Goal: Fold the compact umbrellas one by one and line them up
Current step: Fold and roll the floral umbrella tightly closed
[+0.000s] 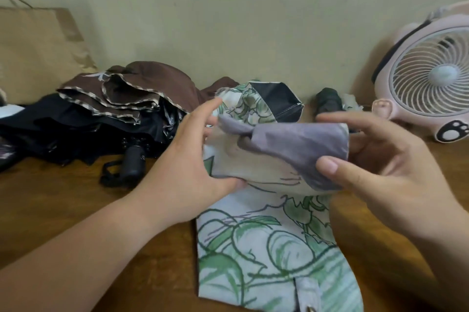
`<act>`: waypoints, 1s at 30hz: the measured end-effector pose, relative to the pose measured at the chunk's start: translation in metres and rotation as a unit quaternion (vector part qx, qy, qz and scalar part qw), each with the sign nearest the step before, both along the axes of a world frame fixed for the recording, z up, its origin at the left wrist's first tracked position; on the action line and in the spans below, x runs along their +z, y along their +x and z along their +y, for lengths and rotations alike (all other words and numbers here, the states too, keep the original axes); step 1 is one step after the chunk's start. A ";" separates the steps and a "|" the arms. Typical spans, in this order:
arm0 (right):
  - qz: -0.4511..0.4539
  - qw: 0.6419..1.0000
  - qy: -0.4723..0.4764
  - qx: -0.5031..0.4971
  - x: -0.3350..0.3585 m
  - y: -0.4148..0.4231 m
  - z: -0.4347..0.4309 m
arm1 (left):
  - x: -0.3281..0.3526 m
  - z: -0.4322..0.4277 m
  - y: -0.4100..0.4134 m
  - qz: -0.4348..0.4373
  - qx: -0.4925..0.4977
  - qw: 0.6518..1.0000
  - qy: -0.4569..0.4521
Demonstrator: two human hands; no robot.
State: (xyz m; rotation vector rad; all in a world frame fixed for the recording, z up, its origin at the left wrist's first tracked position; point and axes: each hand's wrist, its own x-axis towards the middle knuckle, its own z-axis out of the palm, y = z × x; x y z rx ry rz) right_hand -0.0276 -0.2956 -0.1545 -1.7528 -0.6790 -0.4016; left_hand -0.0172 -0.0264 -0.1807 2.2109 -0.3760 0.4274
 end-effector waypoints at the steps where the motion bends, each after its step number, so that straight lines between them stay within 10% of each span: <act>1: -0.010 1.000 -0.017 -0.005 -0.001 0.000 -0.002 | 0.002 0.001 -0.001 0.009 -0.012 1.000 0.006; 7: 0.004 0.999 -0.007 0.050 0.001 0.001 -0.004 | 0.003 0.014 -0.001 -0.006 -0.147 0.987 -0.063; 13: -0.014 0.996 -0.080 0.037 -0.002 -0.001 -0.005 | 0.012 0.023 -0.010 0.115 -0.220 0.966 0.069; 20: -0.205 0.938 -0.268 -0.079 -0.010 -0.003 0.018 | 0.008 0.009 -0.014 0.142 -0.152 0.966 0.155; 30: 0.006 0.863 -0.479 -0.159 -0.029 0.023 0.021 | 0.010 0.019 -0.013 0.150 -0.134 0.926 0.320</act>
